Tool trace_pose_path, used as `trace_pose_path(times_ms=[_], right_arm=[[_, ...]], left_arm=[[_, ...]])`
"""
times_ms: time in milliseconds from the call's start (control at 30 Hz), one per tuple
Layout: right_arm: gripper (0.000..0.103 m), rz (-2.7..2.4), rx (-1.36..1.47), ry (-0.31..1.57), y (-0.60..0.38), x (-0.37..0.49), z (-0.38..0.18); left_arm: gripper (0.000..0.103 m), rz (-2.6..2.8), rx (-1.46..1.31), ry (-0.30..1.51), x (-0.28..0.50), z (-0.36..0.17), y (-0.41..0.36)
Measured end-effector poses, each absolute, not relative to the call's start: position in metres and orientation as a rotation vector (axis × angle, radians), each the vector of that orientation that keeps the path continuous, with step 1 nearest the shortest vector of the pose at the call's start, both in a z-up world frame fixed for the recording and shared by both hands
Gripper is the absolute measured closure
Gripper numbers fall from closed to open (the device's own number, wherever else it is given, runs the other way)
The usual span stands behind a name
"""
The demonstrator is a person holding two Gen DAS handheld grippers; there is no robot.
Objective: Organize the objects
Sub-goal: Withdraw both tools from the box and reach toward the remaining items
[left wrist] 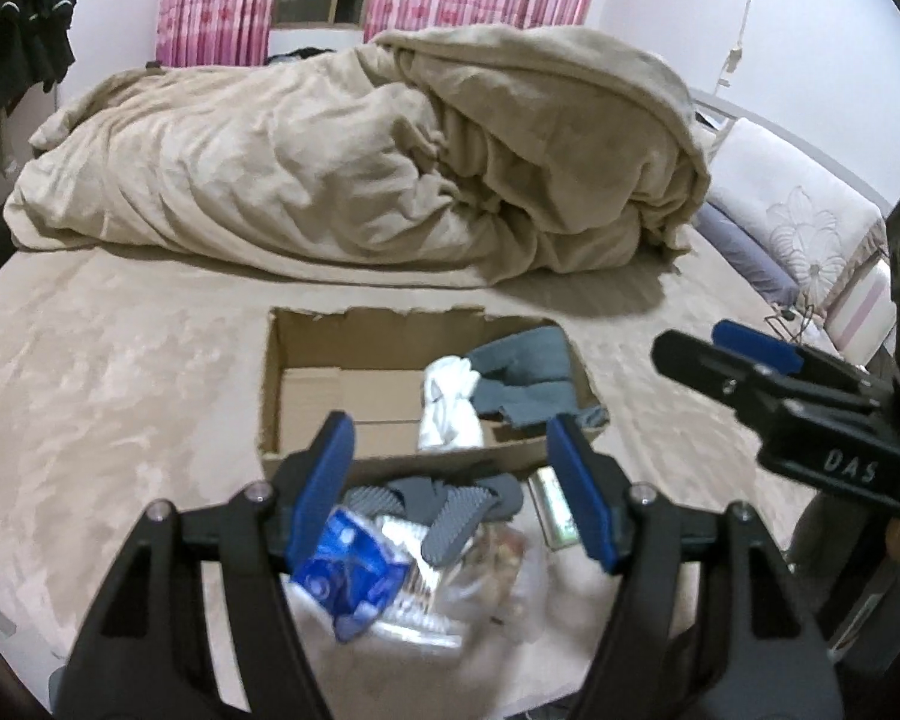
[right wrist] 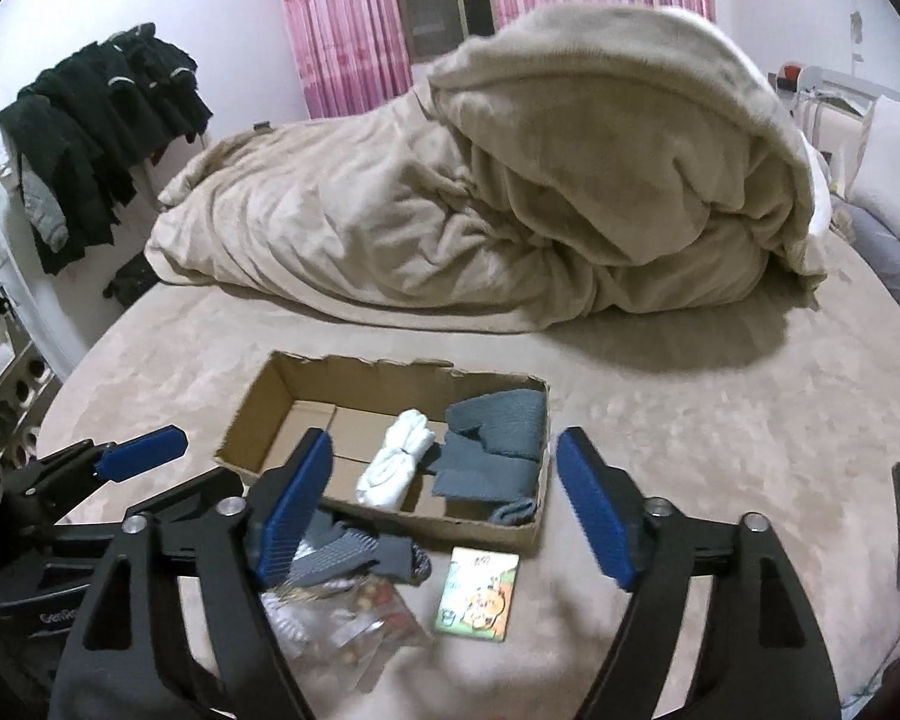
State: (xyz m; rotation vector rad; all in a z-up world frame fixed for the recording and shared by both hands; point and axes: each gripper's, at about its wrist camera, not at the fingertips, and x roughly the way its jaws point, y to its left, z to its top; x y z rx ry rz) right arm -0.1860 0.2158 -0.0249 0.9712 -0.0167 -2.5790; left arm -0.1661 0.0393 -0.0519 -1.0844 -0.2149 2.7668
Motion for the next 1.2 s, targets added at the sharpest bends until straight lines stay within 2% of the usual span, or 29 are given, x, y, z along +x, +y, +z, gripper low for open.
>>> trace_pose_path(times_ms=[100,233,400,533,833,1200], right_arm=[[0.021,-2.587,0.94,-0.013,0.218,-0.17,-0.015],[0.021,-2.593,0.913,-0.013,0.222,-0.149,-0.006],[0.021,-2.588,0.904,-0.01,0.225,-0.129,-0.002],[0.021,-2.587,0.911,0.0,0.228,-0.115,-0.005],[0.021,-2.567,0.977,0.002,0.236,-0.1,-0.03],[0.021,-2.505,1.121,0.022,0.229,-0.12,-0.085]], left_arm=[[0.034,2.784,-1.062,-0.21,-0.15,-0.046,0.035],[0.021,2.799,-1.032,-0.226,-0.128,-0.039,0.026],[0.021,2.842,-1.025,-0.228,-0.106,-0.04,0.015],[0.012,2.842,-1.035,-0.234,-0.094,-0.05,0.006],[0.012,2.842,-1.171,-0.231,-0.089,-0.091,-0.006],[0.012,2.799,-1.281,-0.217,-0.108,-0.139,-0.009]])
